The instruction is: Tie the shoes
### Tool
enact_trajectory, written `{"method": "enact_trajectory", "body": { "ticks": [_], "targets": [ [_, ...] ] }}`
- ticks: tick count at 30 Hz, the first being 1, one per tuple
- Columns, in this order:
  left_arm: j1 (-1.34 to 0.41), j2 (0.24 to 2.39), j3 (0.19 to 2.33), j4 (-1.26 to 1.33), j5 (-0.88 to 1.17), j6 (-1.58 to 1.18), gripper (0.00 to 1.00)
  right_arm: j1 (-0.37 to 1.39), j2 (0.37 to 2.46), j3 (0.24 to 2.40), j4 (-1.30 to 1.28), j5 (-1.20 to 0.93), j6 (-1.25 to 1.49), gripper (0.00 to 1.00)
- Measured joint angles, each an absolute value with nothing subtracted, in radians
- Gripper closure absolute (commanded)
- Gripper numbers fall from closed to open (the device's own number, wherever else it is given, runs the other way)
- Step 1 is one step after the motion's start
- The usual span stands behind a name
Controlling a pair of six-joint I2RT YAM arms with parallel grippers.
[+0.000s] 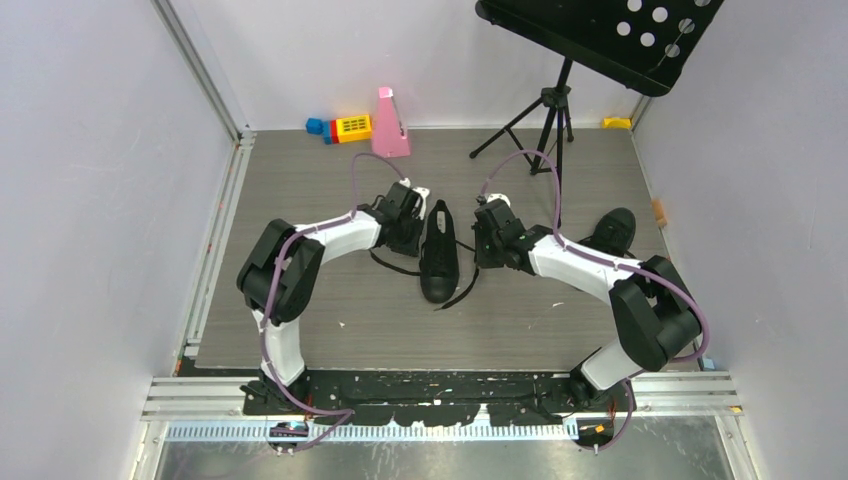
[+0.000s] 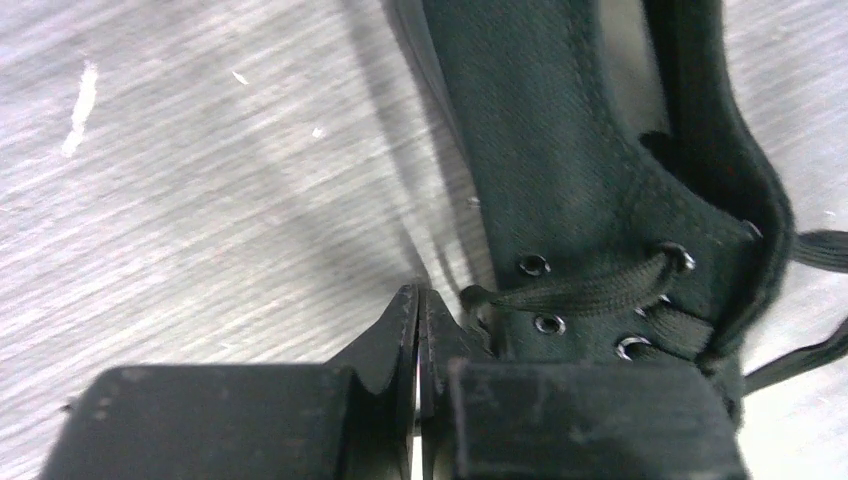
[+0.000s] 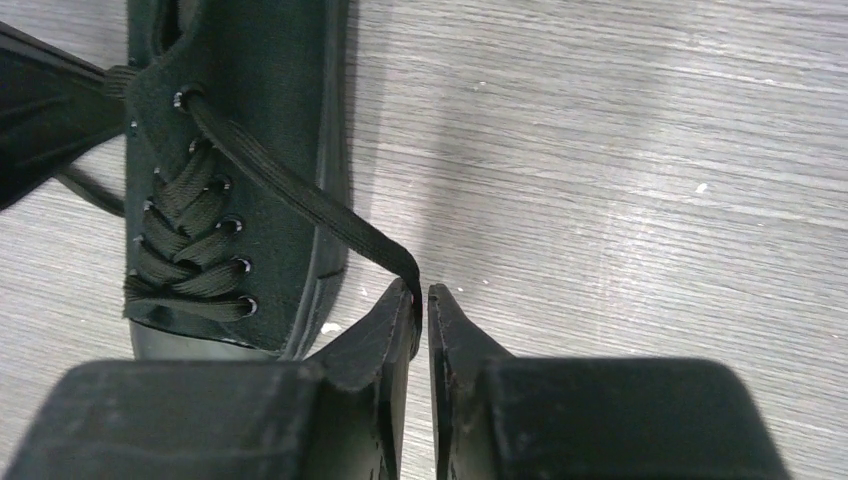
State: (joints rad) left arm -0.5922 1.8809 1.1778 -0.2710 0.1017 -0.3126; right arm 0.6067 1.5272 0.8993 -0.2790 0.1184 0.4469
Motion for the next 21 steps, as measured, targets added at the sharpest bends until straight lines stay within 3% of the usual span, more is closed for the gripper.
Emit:
{"method": "enact_trajectory", "body": {
  "ticks": [9, 17, 21],
  "targets": [
    [-0.587, 1.869, 1.214, -0.427, -0.167, -0.287, 0.99, 0.606, 1.536, 0.948, -0.356, 0.18, 0.414, 0.59],
    [-0.582, 1.745, 1.138, -0.454, -0.134, -0.275, 0.6, 0.606, 1.535, 0.964, -0.377, 0.173, 0.409, 0.55],
    [-0.582, 1.691, 1.098, -0.463, -0.091, -0.263, 0.47, 0.606, 1.527, 0.965, -0.383, 0.158, 0.408, 0.53]
  ]
}}
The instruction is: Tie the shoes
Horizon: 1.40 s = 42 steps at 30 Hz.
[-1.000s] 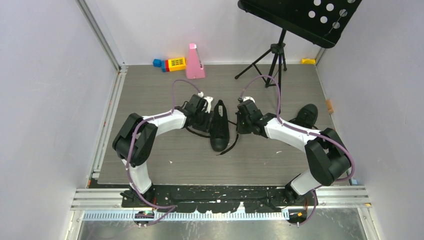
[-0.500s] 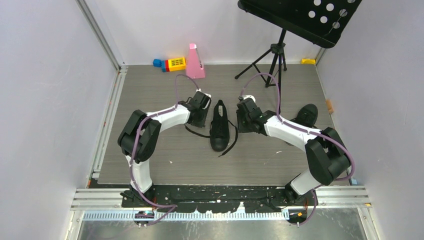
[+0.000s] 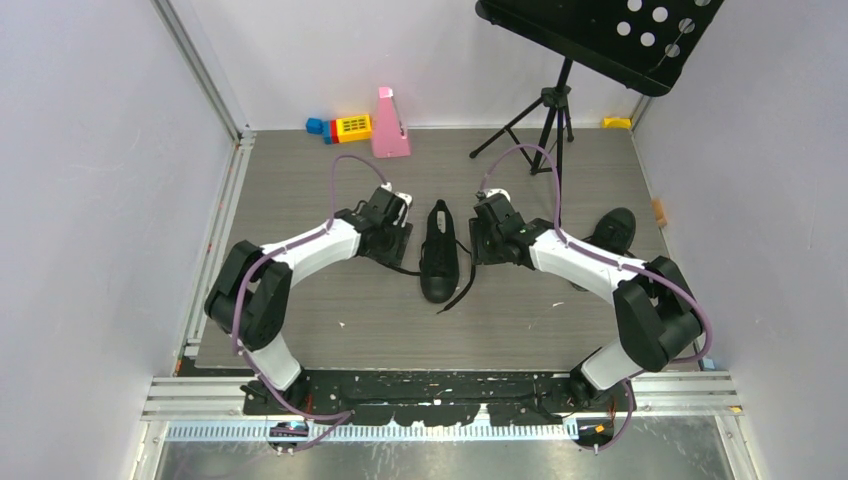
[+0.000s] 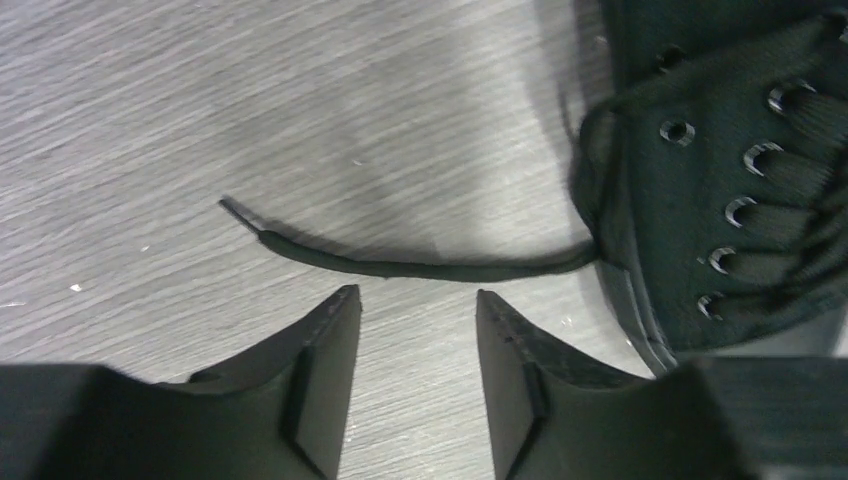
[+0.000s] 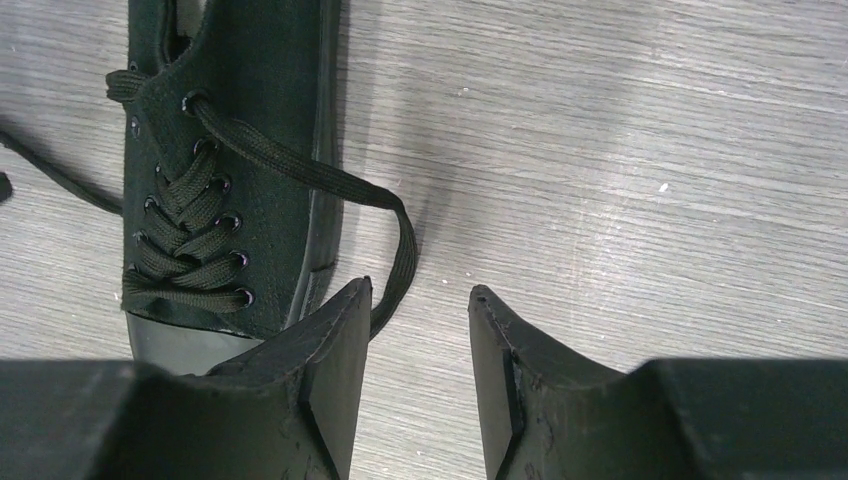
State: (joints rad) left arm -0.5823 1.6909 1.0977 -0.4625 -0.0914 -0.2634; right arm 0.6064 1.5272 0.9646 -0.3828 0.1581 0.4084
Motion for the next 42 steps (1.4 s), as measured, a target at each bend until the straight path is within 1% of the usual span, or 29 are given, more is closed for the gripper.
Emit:
{"method": "enact_trajectory", "body": {
  "ticks": [2, 8, 13, 14, 15, 17, 19, 20, 21, 23, 24, 26, 29, 30, 33, 35, 38, 42],
  "targets": [
    [-0.582, 1.679, 1.087, -0.458, -0.046, -0.25, 0.44, 0.606, 1.525, 0.965, -0.383, 0.149, 0.408, 0.53],
    [-0.585, 1.682, 1.089, -0.464, 0.102, -0.175, 0.43, 0.606, 1.517, 0.965, -0.384, 0.129, 0.408, 0.53],
    [-0.589, 1.793, 1.206, -0.517, 0.142, -0.12, 0.42, 0.606, 1.513, 0.965, -0.384, 0.115, 0.408, 0.52],
    [-0.589, 1.808, 1.216, -0.524, 0.145, -0.114, 0.39, 0.606, 1.511, 0.965, -0.385, 0.113, 0.408, 0.52],
    [-0.589, 1.826, 1.227, -0.537, 0.151, -0.102, 0.38, 0.606, 1.509, 0.965, -0.386, 0.111, 0.409, 0.52],
    [-0.589, 1.853, 1.239, -0.558, 0.155, -0.086, 0.39, 0.606, 1.501, 0.965, -0.389, 0.109, 0.409, 0.52],
    [-0.589, 1.874, 1.255, -0.581, 0.154, -0.07, 0.44, 0.606, 1.492, 0.965, -0.39, 0.109, 0.409, 0.52],
    [-0.589, 1.879, 1.264, -0.587, 0.155, -0.066, 0.49, 0.606, 1.488, 0.965, -0.39, 0.108, 0.41, 0.52],
    [-0.589, 1.889, 1.277, -0.596, 0.155, -0.061, 0.61, 0.606, 1.485, 0.965, -0.39, 0.107, 0.41, 0.52],
    [-0.589, 1.905, 1.295, -0.612, 0.153, -0.058, 0.79, 0.606, 1.481, 0.965, -0.39, 0.106, 0.411, 0.52],
    [-0.59, 1.91, 1.299, -0.614, 0.151, -0.053, 0.84, 0.606, 1.481, 0.965, -0.39, 0.106, 0.411, 0.53],
    [-0.592, 1.917, 1.304, -0.628, 0.14, -0.049, 0.88, 0.606, 1.481, 0.965, -0.39, 0.106, 0.414, 0.53],
    [-0.597, 1.918, 1.305, -0.649, 0.126, -0.049, 0.86, 0.606, 1.481, 0.965, -0.39, 0.106, 0.417, 0.53],
    [-0.601, 1.918, 1.305, -0.656, 0.122, -0.051, 0.84, 0.606, 1.481, 0.965, -0.389, 0.106, 0.417, 0.53],
    [-0.609, 1.914, 1.303, -0.669, 0.122, -0.057, 0.7, 0.606, 1.48, 0.965, -0.39, 0.107, 0.417, 0.53],
    [-0.613, 1.901, 1.288, -0.669, 0.131, -0.07, 0.65, 0.606, 1.478, 0.965, -0.389, 0.107, 0.417, 0.53],
    [-0.614, 1.881, 1.261, -0.672, 0.151, -0.077, 0.61, 0.606, 1.475, 0.965, -0.389, 0.107, 0.417, 0.53],
    [-0.616, 1.88, 1.258, -0.675, 0.167, -0.083, 0.6, 0.606, 1.471, 0.965, -0.39, 0.106, 0.418, 0.53]
  ]
}}
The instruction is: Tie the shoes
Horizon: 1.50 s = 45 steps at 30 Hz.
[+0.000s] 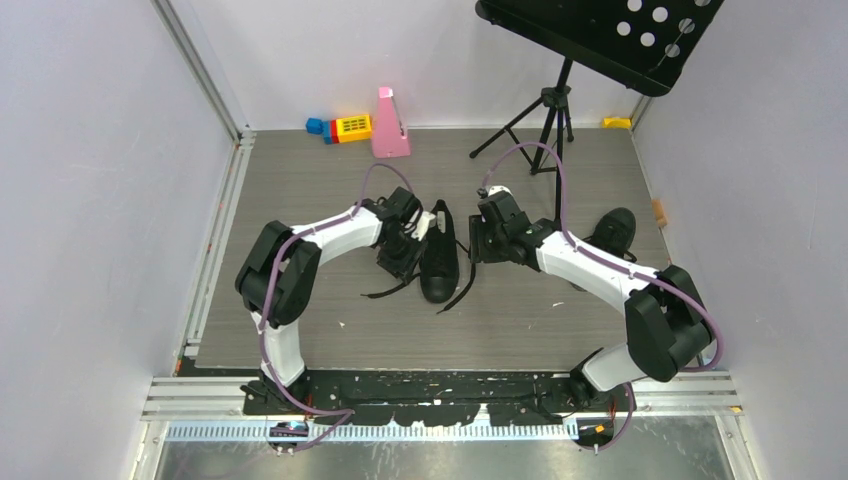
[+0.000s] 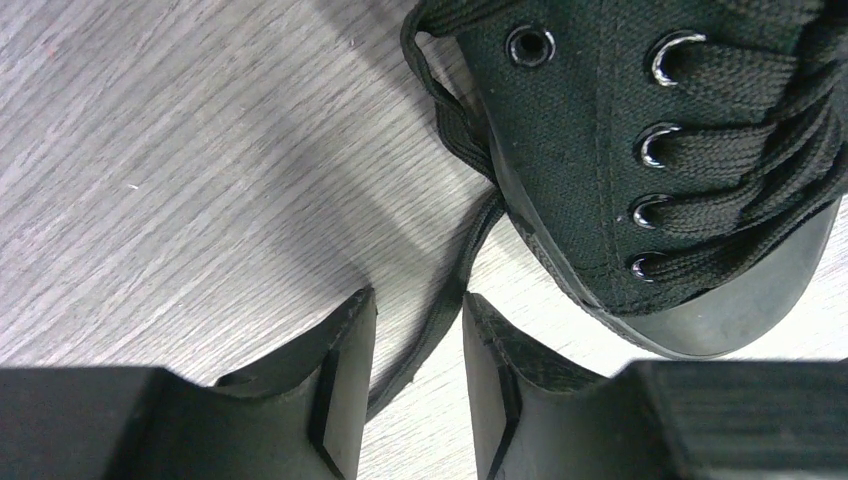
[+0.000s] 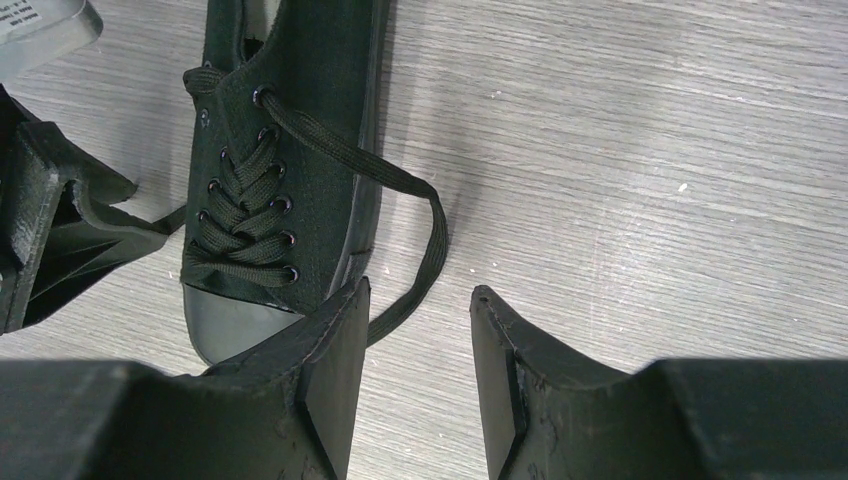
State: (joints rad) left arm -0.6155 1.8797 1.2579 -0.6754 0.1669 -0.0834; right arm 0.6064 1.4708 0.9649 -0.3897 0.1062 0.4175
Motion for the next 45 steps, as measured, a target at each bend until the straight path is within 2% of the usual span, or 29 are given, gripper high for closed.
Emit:
{"method": "enact_trajectory", "body": {
  "ticks": [15, 18, 24, 32, 36, 41, 45],
  "targets": [
    [-0.63, 1.829, 1.18, -0.587, 0.161, -0.169, 0.67, 0.606, 1.463, 0.96, -0.389, 0.105, 0.422, 0.53],
    [-0.655, 1.838, 1.192, -0.595, 0.122, -0.178, 0.74, 0.606, 1.46, 0.949, -0.384, 0.103, 0.422, 0.53],
    [-0.71, 1.844, 1.198, -0.596, -0.006, -0.206, 1.0, 0.606, 1.459, 0.944, -0.377, 0.099, 0.429, 0.53],
    [-0.723, 1.84, 1.194, -0.593, -0.078, -0.244, 1.0, 0.606, 1.459, 0.938, -0.367, 0.088, 0.44, 0.53],
    [-0.674, 1.805, 1.154, -0.564, -0.058, -0.283, 1.0, 0.606, 1.459, 0.938, -0.366, 0.078, 0.443, 0.53],
    [-0.528, 1.66, 1.039, -0.549, -0.051, -0.339, 1.0, 0.606, 1.455, 0.942, -0.363, 0.054, 0.449, 0.53],
    [-0.509, 1.518, 1.016, -0.545, -0.06, -0.367, 1.0, 0.606, 1.456, 0.965, -0.348, -0.007, 0.467, 0.53]
  ]
}}
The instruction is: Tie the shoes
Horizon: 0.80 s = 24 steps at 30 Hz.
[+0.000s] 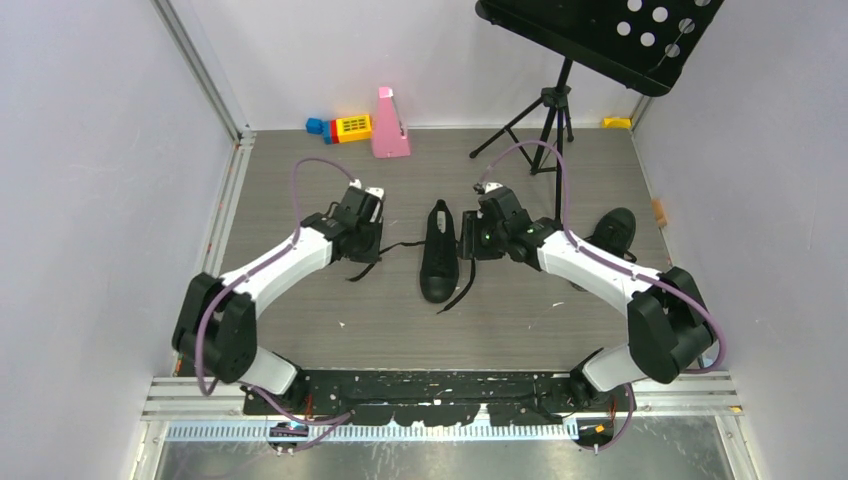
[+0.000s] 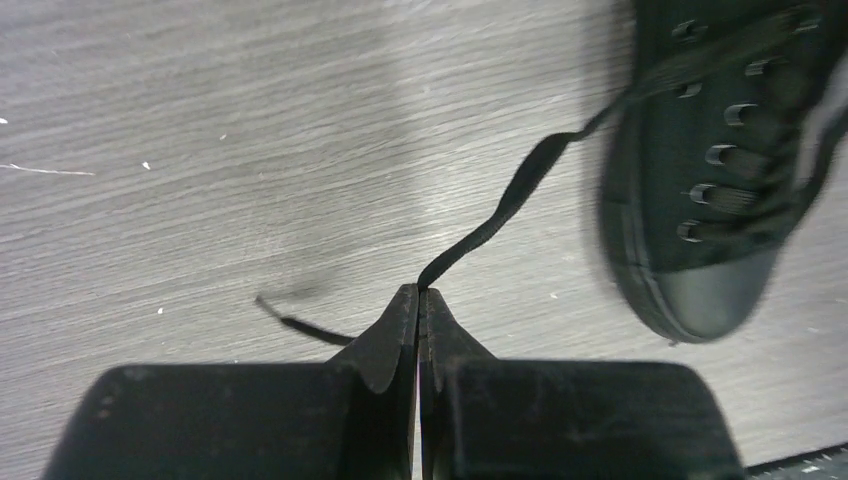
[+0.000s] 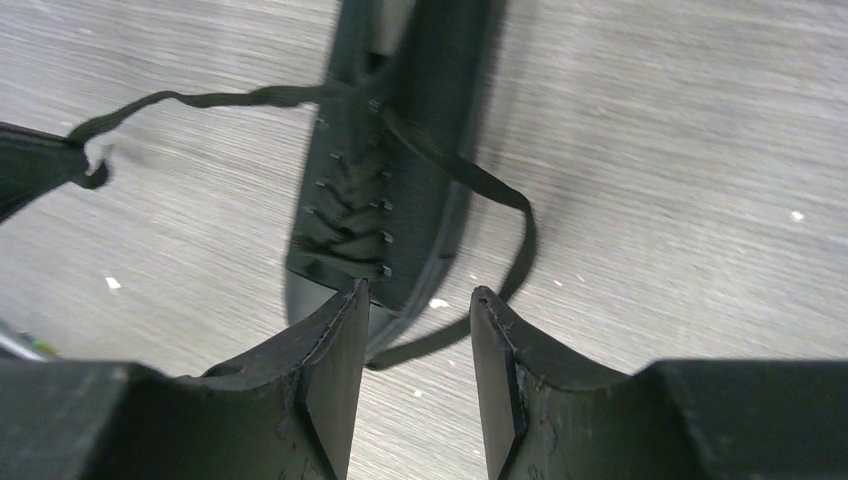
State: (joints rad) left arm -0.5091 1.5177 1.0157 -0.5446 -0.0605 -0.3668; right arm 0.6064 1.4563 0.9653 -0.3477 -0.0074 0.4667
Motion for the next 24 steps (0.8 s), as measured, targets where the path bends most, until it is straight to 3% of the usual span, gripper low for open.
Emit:
{"method": "enact_trajectory", "body": {
  "ticks": [7, 13, 19, 24],
  "targets": [
    [-0.519, 1.363, 1.01, -0.543, -0.062, -0.388, 1.0, 0.616, 1.499, 1.015, -0.266, -0.098, 0.527, 0.51],
    [-0.517, 1.336, 1.003, -0.556, -0.062, -0.39, 1.0, 0.672, 1.555, 1.037, -0.191, -0.134, 0.602, 0.34],
    [-0.517, 1.304, 0.999, -0.56, -0.06, -0.39, 1.0, 0.719, 1.601, 1.066, -0.141, -0.134, 0.604, 0.43],
    [-0.517, 1.304, 0.999, -0.559, -0.06, -0.389, 1.0, 0.725, 1.679, 1.198, -0.174, -0.13, 0.424, 0.43]
  ]
}}
